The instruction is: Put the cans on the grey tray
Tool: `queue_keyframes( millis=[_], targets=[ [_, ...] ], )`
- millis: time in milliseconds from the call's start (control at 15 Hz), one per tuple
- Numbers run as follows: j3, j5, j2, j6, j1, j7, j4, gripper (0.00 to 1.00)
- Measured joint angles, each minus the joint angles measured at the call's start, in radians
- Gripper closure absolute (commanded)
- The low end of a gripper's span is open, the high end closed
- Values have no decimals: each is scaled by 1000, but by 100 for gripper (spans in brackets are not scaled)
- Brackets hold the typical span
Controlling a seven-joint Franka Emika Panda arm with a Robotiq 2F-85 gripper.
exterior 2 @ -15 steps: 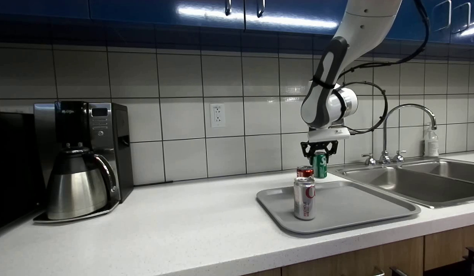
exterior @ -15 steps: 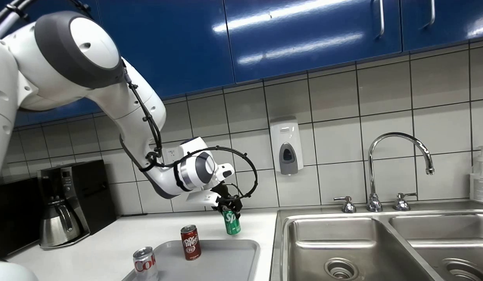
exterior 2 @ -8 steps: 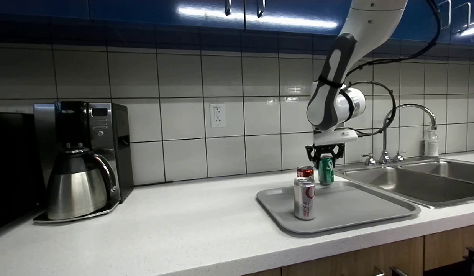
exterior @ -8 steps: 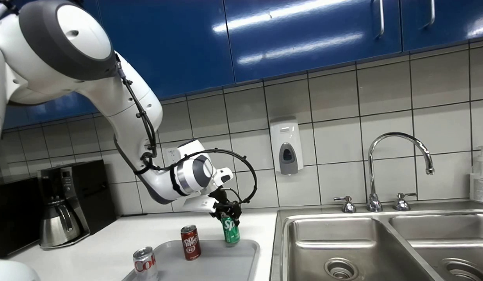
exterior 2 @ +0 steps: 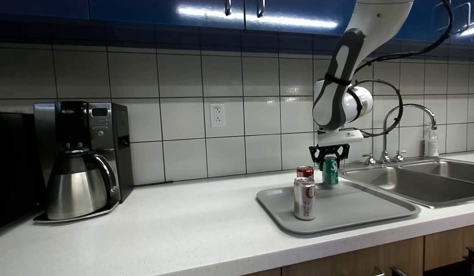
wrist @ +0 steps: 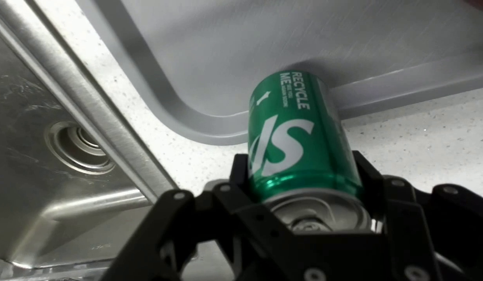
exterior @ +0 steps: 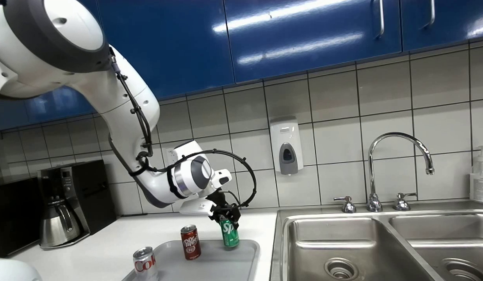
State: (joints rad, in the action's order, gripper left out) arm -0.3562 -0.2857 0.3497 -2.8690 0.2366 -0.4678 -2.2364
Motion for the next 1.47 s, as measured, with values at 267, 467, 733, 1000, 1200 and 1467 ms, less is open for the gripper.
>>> queue_keyframes(
  millis=[267,467,733,1000,1200,1467],
  targets=[
    [-20,-43,-31,-9,15,-34,-43,61],
    [-34,-80,-62,-11,27,-64,-76,61],
    [-40,-128,-102,-11,30,-103,-116,61],
    [-60,-148,-134,-11,46,-119,-157,61],
    [-66,-152,-142,-12,51,-119,-181,61],
    [-66,-158,-142,-14,55,-119,-201,61]
  ],
)
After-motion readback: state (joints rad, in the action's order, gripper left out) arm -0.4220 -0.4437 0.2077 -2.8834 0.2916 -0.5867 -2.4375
